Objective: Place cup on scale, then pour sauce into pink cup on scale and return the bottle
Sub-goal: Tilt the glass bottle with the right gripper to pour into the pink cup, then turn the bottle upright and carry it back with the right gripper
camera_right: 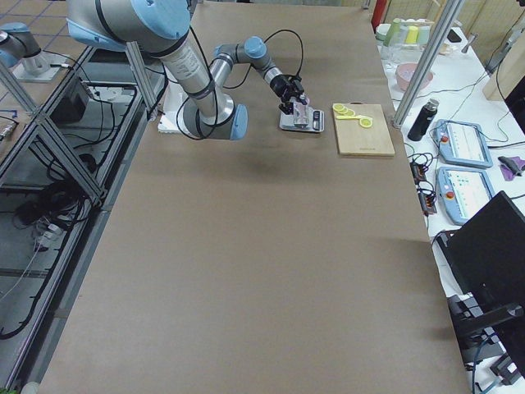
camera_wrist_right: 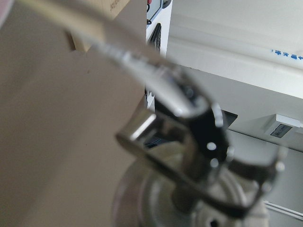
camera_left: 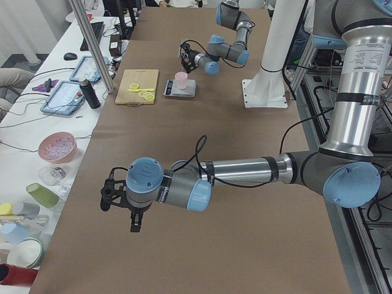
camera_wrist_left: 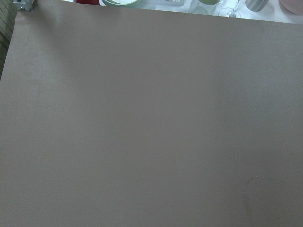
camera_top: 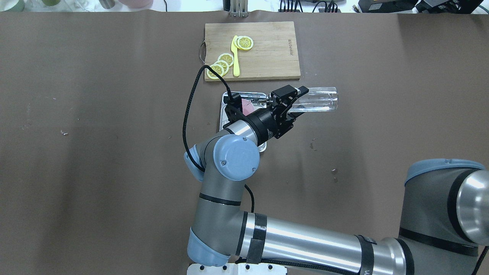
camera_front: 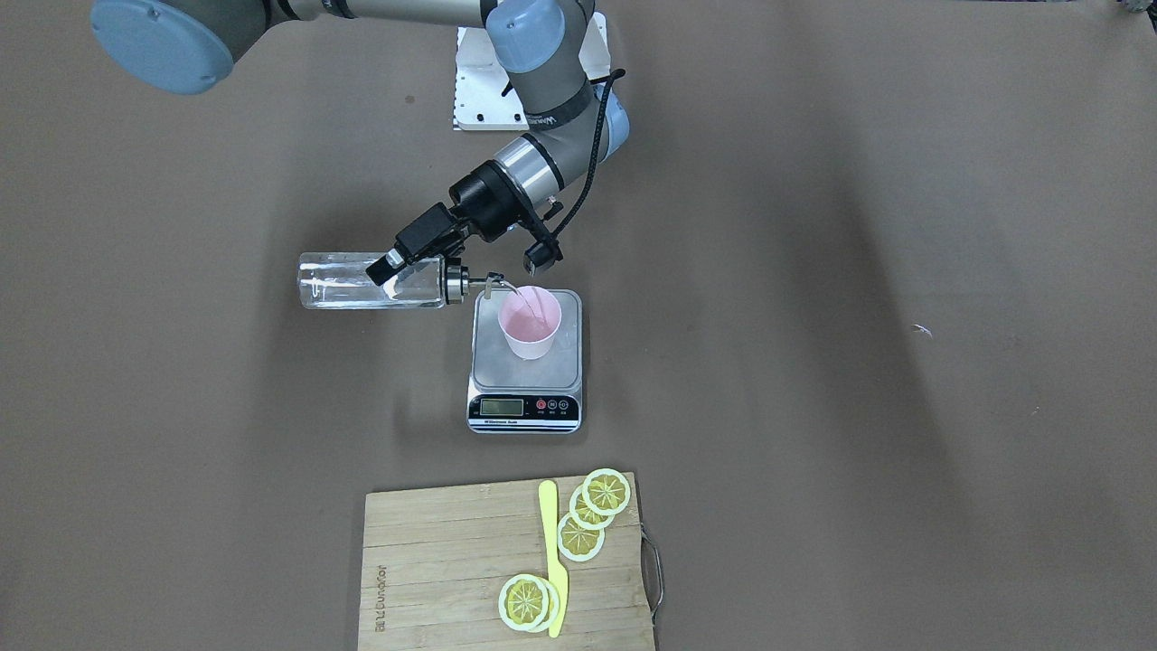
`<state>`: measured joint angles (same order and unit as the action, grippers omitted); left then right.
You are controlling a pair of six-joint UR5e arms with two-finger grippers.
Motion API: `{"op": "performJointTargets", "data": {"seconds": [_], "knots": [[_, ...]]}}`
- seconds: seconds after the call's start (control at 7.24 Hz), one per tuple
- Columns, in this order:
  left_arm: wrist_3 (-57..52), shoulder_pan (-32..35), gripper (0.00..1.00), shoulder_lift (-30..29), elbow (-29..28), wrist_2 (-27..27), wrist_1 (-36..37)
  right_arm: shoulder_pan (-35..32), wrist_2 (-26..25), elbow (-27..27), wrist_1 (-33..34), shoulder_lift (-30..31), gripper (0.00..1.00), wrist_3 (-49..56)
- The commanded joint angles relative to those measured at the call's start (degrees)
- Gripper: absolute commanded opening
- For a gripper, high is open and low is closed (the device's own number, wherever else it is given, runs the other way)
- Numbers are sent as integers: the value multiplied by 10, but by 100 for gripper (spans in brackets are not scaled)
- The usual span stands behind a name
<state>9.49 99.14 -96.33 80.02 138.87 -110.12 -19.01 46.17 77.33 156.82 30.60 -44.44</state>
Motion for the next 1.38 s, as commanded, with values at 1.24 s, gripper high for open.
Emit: {"op": "performJointTargets", "data": {"seconds": [1.24], "knots": [[4,0,98,-9,17,-1,-1,-159,229,93,-460,104,0,171]]}}
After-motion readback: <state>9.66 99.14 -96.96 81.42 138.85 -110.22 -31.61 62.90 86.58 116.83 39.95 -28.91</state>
